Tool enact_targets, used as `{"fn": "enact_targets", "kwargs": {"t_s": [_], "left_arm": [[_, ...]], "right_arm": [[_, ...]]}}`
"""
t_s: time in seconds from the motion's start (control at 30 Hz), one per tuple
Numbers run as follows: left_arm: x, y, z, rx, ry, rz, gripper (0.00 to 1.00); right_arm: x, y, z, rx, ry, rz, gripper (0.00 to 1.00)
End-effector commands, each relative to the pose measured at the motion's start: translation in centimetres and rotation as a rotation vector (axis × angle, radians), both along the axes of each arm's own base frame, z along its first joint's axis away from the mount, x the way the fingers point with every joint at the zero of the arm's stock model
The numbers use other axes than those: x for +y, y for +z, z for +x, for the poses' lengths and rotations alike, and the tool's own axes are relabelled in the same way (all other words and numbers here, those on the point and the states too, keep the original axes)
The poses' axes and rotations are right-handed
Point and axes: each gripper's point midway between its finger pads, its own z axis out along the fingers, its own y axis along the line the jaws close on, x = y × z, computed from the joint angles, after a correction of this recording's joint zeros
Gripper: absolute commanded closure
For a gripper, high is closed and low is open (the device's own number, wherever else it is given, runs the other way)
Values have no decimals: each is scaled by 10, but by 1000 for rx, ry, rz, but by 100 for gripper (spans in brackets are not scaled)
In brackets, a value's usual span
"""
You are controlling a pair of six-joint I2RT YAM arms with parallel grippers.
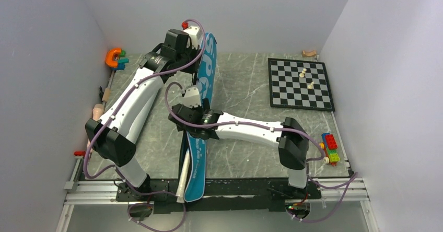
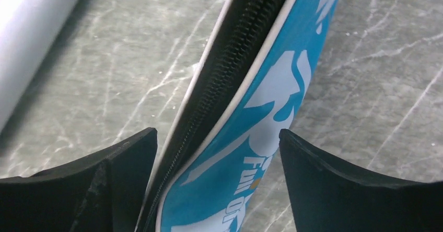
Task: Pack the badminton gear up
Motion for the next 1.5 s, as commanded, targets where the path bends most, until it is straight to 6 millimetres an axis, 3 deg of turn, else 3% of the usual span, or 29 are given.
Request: {"fn": "enact_targets", "kwargs": {"t_s": [0.0, 0.1, 0.37, 0.53, 0.67, 0.8, 0.9, 1.1, 1.23, 1.3, 1.37, 1.47], "left_arm": [[3, 53, 1, -156, 17, -73, 100], [5, 50, 1, -156, 27, -63, 100], [31, 37, 12, -118, 85, -49, 100], [48, 21, 12, -64, 86, -79, 100], [51, 4, 5, 5, -16, -75, 96], [62, -29, -13, 136, -125, -13, 86], [76, -45, -26, 148, -185, 13, 67], [105, -13, -41, -29, -223, 111, 41], [115, 7, -46, -102, -233, 134, 36], [113, 20, -51, -156, -285, 115, 36], [98, 30, -67, -233, -435, 104, 36], [80, 21, -93, -336, -677, 138, 38]], "right_arm": [[-19, 21, 11, -79, -81, -66, 20], [-27, 28, 8, -89, -77, -43, 50], [-55, 50, -9, -122, 134, -33, 100], [-91, 57, -8, -171, 223, -115, 100], [-110, 51, -5, -291, 314, -229, 100], [-117, 42, -1, -344, 364, -311, 100], [-112, 34, 0, -363, 423, -350, 100], [-107, 23, 0, -390, 487, -378, 100], [-105, 21, -2, -410, 526, -388, 100], [-105, 21, -4, -415, 550, -389, 100], [-104, 21, -6, -422, 566, -384, 100], [-102, 21, -10, -425, 600, -367, 100]]}}
